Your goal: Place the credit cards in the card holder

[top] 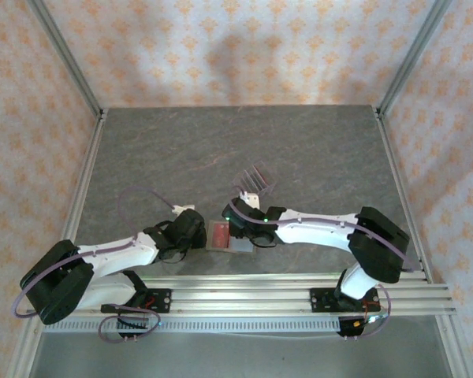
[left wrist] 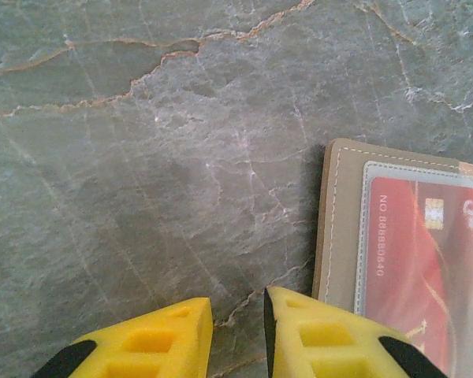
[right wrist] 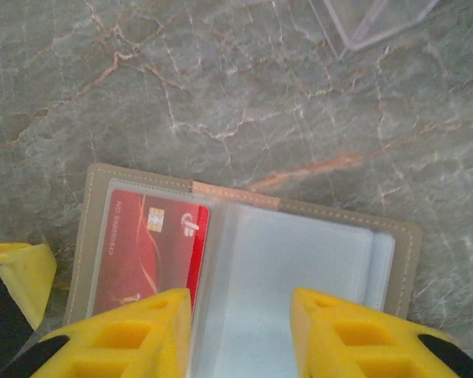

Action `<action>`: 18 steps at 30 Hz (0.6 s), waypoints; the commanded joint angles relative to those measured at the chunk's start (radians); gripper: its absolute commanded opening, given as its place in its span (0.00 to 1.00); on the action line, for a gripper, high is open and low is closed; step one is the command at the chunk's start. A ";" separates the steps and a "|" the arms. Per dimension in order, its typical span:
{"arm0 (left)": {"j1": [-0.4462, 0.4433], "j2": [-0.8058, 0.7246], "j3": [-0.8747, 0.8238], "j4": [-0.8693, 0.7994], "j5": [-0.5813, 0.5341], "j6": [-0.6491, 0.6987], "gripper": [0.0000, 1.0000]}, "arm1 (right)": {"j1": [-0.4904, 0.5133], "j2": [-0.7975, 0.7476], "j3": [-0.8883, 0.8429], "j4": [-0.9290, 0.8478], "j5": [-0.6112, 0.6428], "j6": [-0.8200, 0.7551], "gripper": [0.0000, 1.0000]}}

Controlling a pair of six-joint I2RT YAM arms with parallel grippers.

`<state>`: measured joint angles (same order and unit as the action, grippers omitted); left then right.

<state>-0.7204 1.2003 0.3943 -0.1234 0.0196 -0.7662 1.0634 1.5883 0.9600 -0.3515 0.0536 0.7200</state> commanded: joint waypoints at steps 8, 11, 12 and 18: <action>-0.014 -0.089 0.009 -0.157 0.020 0.017 0.27 | -0.009 0.094 0.073 -0.139 0.074 -0.115 0.42; -0.016 -0.128 0.030 -0.195 0.019 0.024 0.27 | -0.009 0.121 0.086 -0.138 0.072 -0.129 0.42; -0.015 -0.138 0.036 -0.203 0.019 0.027 0.27 | -0.009 0.127 0.090 -0.137 0.071 -0.131 0.42; -0.020 -0.159 0.070 -0.230 0.031 0.041 0.28 | -0.011 0.168 0.102 -0.144 0.081 -0.137 0.42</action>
<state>-0.7273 1.0492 0.4297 -0.3042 0.0456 -0.7513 1.0622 1.7390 1.0382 -0.4603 0.0986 0.6029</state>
